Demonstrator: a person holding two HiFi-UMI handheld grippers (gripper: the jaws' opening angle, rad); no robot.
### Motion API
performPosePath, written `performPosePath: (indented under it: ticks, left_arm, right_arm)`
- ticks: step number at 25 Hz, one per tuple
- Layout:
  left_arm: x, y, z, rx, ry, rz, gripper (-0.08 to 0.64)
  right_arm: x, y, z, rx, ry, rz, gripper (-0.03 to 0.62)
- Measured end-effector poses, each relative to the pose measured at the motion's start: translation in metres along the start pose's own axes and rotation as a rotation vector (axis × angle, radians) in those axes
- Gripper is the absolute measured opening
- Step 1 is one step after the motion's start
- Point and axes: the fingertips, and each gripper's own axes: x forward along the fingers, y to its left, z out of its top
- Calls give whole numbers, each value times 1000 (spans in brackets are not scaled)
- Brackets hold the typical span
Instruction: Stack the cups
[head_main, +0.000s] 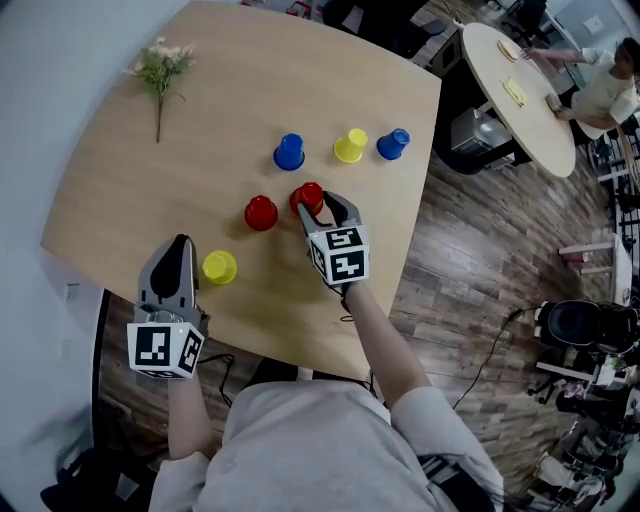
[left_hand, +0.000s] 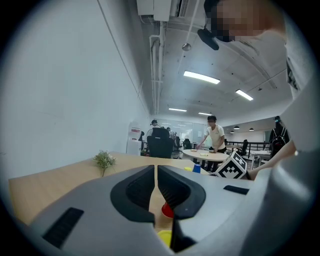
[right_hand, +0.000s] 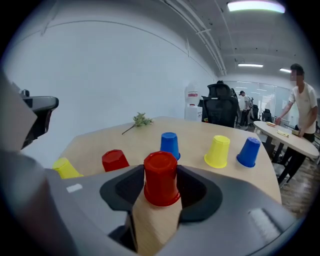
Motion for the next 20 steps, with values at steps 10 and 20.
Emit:
performPosePath:
  ticks: [10, 20]
  left_arm:
    - [-2, 17, -18, -22, 20, 13, 9]
    - [-3, -10, -94, 58, 196, -168, 278]
  right_arm:
    - [14, 27, -10, -10, 36, 45, 213]
    - [7, 31, -5, 13, 20, 53, 239]
